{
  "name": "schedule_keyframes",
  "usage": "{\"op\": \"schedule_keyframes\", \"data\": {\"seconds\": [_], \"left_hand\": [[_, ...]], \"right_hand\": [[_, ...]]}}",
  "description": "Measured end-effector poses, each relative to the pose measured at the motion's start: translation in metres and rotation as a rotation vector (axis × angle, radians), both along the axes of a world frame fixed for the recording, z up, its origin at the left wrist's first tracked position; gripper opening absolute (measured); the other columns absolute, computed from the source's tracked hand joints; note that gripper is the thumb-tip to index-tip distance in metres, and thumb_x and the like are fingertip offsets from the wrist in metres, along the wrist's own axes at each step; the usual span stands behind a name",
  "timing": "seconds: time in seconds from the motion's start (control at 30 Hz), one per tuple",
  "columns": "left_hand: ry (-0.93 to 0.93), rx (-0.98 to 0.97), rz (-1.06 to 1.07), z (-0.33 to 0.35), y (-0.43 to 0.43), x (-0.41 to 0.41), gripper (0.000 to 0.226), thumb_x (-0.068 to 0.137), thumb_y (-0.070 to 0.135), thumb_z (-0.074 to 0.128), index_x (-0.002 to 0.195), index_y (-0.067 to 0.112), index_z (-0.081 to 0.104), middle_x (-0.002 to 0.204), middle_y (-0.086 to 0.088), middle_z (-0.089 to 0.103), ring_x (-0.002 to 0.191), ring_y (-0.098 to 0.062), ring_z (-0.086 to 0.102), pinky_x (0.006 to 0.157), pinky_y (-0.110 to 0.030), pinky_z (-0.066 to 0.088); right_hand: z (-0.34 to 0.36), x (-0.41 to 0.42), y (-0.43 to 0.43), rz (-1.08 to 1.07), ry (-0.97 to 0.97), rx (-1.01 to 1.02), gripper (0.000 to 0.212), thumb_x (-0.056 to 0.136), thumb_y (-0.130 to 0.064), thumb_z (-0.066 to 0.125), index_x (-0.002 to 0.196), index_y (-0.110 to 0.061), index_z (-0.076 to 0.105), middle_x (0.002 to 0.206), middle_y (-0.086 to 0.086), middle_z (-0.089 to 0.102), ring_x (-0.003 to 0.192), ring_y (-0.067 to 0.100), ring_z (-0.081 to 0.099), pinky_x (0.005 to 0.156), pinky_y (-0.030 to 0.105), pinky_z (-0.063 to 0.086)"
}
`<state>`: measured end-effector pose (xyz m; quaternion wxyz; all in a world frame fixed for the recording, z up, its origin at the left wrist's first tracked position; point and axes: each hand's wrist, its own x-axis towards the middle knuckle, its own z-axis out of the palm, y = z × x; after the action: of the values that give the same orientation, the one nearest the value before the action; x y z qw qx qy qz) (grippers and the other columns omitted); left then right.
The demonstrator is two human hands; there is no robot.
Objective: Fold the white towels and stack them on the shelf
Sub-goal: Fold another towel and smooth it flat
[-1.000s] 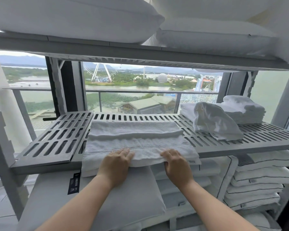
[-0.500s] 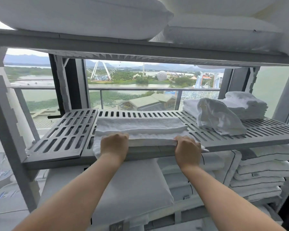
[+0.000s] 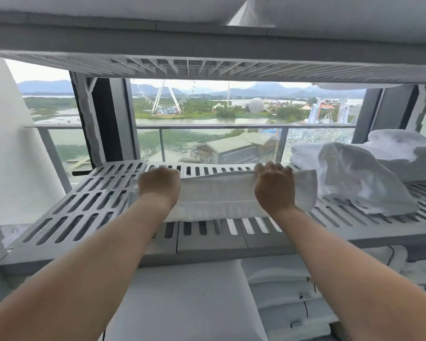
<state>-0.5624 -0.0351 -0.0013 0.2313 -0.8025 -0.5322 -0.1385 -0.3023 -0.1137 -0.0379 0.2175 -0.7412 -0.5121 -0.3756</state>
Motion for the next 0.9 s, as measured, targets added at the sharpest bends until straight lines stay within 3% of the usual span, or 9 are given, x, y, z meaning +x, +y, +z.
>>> {"op": "schedule_keyframes", "data": {"seconds": [0.2, 0.33, 0.43, 0.5, 0.53, 0.6, 0.63, 0.77, 0.9], "left_hand": [[0.054, 0.012, 0.057, 0.005, 0.067, 0.028, 0.028, 0.085, -0.003, 0.039, 0.085, 0.018, 0.057, 0.076, -0.001, 0.049, 0.078, -0.025, 0.047, 0.079, -0.038, 0.040], [0.029, -0.104, 0.071, -0.012, 0.099, 0.044, 0.031, 0.081, -0.004, 0.037, 0.080, 0.025, 0.049, 0.084, 0.002, 0.057, 0.082, -0.023, 0.045, 0.107, -0.048, 0.035], [-0.040, -0.219, 0.083, -0.035, 0.112, 0.046, 0.028, 0.085, 0.001, 0.039, 0.084, 0.026, 0.053, 0.084, 0.006, 0.057, 0.084, -0.019, 0.053, 0.112, -0.057, 0.030], [-0.132, -0.242, 0.070, -0.046, 0.119, 0.042, 0.023, 0.088, 0.006, 0.043, 0.086, 0.025, 0.056, 0.084, 0.006, 0.059, 0.082, -0.018, 0.055, 0.105, -0.054, 0.041], [-0.168, -0.244, 0.058, -0.048, 0.122, 0.039, 0.021, 0.088, 0.007, 0.045, 0.085, 0.025, 0.056, 0.084, 0.005, 0.060, 0.079, -0.017, 0.056, 0.093, -0.047, 0.048], [-0.177, -0.262, 0.041, -0.046, 0.125, 0.036, 0.017, 0.088, 0.011, 0.047, 0.089, 0.024, 0.058, 0.084, 0.005, 0.062, 0.077, -0.018, 0.056, 0.072, -0.035, 0.047], [-0.161, -0.277, 0.042, -0.044, 0.126, 0.035, 0.017, 0.088, 0.014, 0.046, 0.091, 0.025, 0.059, 0.084, 0.006, 0.061, 0.078, -0.017, 0.057, 0.069, -0.034, 0.045], [-0.113, -0.291, 0.055, -0.038, 0.128, 0.034, 0.017, 0.089, 0.020, 0.043, 0.092, 0.026, 0.058, 0.087, 0.005, 0.061, 0.080, -0.018, 0.057, 0.071, -0.036, 0.048], [-0.011, -0.179, 0.086, -0.042, 0.133, 0.028, 0.024, 0.090, 0.024, 0.042, 0.103, 0.023, 0.062, 0.090, 0.004, 0.064, 0.082, -0.018, 0.057, 0.077, -0.035, 0.045]], "right_hand": [[0.009, 0.054, 0.072, 0.224, -0.106, -0.107, 0.020, 0.085, -0.003, 0.049, 0.097, -0.009, 0.064, 0.083, 0.015, 0.066, 0.075, 0.034, 0.065, 0.073, 0.040, 0.051], [-0.012, 0.077, 0.110, 0.252, -0.030, -0.331, 0.023, 0.094, -0.021, 0.043, 0.099, -0.017, 0.065, 0.095, 0.009, 0.073, 0.086, 0.032, 0.070, 0.073, 0.037, 0.053], [-0.028, 0.088, 0.124, 0.299, 0.147, -0.469, 0.024, 0.094, -0.036, 0.044, 0.099, -0.023, 0.064, 0.100, 0.009, 0.073, 0.092, 0.030, 0.068, 0.080, 0.037, 0.054], [-0.033, 0.092, 0.130, 0.314, 0.206, -0.498, 0.030, 0.095, -0.045, 0.044, 0.098, -0.023, 0.064, 0.099, 0.009, 0.072, 0.093, 0.030, 0.067, 0.080, 0.039, 0.053], [-0.033, 0.094, 0.131, 0.315, 0.184, -0.484, 0.033, 0.094, -0.049, 0.044, 0.096, -0.023, 0.065, 0.096, 0.008, 0.073, 0.091, 0.030, 0.067, 0.078, 0.038, 0.052], [-0.030, 0.095, 0.131, 0.310, 0.053, -0.390, 0.038, 0.093, -0.054, 0.046, 0.088, -0.023, 0.066, 0.084, 0.007, 0.073, 0.081, 0.029, 0.069, 0.070, 0.036, 0.048], [-0.026, 0.095, 0.130, 0.310, -0.026, -0.333, 0.039, 0.092, -0.055, 0.050, 0.083, -0.021, 0.066, 0.076, 0.006, 0.072, 0.073, 0.028, 0.070, 0.066, 0.035, 0.048], [-0.010, 0.095, 0.125, 0.341, -0.179, -0.171, 0.038, 0.083, -0.050, 0.067, 0.065, -0.017, 0.060, 0.050, 0.001, 0.059, 0.044, 0.023, 0.061, 0.048, 0.030, 0.048], [-0.015, 0.099, 0.133, 0.335, -0.245, -0.200, 0.039, 0.090, -0.049, 0.065, 0.068, -0.017, 0.062, 0.055, 0.001, 0.064, 0.047, 0.025, 0.063, 0.048, 0.028, 0.040]]}}
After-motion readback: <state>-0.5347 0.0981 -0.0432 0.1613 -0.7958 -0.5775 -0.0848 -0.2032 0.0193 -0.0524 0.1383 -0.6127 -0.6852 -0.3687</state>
